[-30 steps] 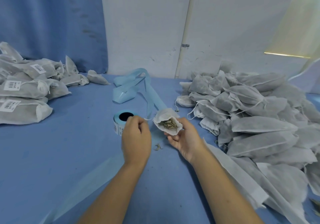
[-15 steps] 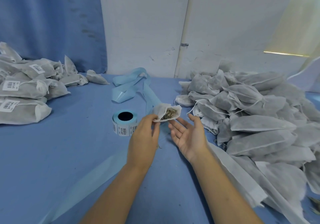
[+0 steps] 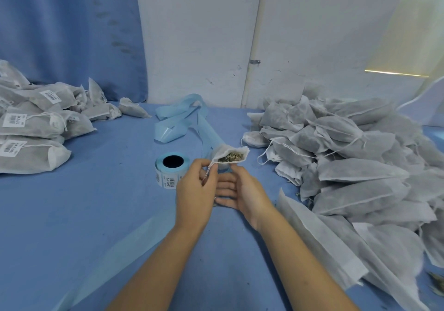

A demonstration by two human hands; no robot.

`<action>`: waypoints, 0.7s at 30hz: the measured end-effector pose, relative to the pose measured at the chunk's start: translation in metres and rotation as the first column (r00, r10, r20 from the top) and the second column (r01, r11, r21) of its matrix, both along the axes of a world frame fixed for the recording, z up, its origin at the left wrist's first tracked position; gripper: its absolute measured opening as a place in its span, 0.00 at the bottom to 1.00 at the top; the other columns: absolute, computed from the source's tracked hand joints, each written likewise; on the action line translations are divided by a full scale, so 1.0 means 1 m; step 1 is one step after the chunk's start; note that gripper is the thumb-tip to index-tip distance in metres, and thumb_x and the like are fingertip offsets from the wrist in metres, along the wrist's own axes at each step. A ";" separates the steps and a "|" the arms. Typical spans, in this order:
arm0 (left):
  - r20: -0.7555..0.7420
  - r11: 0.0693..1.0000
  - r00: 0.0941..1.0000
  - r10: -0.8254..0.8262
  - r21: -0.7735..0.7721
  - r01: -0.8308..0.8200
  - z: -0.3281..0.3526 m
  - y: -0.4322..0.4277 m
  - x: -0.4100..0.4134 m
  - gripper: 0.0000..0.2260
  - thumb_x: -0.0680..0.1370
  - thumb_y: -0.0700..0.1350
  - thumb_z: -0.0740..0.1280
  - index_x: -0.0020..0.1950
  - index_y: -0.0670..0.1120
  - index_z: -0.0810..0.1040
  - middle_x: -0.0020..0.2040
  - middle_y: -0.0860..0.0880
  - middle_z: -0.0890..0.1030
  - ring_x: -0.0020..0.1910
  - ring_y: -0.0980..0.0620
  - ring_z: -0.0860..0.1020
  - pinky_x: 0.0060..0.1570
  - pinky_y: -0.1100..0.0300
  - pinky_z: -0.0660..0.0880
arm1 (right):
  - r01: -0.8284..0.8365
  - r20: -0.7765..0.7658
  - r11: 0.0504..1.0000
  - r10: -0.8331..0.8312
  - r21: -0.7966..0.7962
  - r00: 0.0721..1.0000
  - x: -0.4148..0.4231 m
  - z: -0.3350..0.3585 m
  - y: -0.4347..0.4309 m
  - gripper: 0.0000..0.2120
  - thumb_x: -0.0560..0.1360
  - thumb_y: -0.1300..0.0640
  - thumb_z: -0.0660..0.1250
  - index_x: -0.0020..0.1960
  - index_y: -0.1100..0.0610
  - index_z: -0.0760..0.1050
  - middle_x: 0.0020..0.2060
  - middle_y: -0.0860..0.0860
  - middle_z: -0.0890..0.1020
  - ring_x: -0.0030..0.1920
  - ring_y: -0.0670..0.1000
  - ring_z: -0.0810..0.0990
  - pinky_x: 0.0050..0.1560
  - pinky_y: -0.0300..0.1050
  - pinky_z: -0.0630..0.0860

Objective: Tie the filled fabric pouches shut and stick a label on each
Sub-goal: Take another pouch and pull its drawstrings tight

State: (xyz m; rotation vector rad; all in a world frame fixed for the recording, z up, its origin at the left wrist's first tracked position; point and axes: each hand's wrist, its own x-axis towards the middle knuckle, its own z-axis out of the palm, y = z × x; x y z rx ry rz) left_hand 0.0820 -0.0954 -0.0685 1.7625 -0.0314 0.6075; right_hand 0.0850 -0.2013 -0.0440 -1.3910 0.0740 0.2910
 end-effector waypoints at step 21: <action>0.061 0.988 0.998 0.009 0.152 -0.018 -0.005 0.005 0.003 0.05 0.79 0.45 0.65 0.48 0.51 0.81 0.39 0.56 0.79 0.38 0.66 0.74 0.39 0.74 0.67 | 0.551 0.624 0.416 0.054 -0.724 0.779 -0.006 -0.017 -0.004 0.13 0.80 0.48 0.53 0.43 0.42 0.74 0.24 0.46 0.66 0.33 0.51 0.70 0.33 0.46 0.61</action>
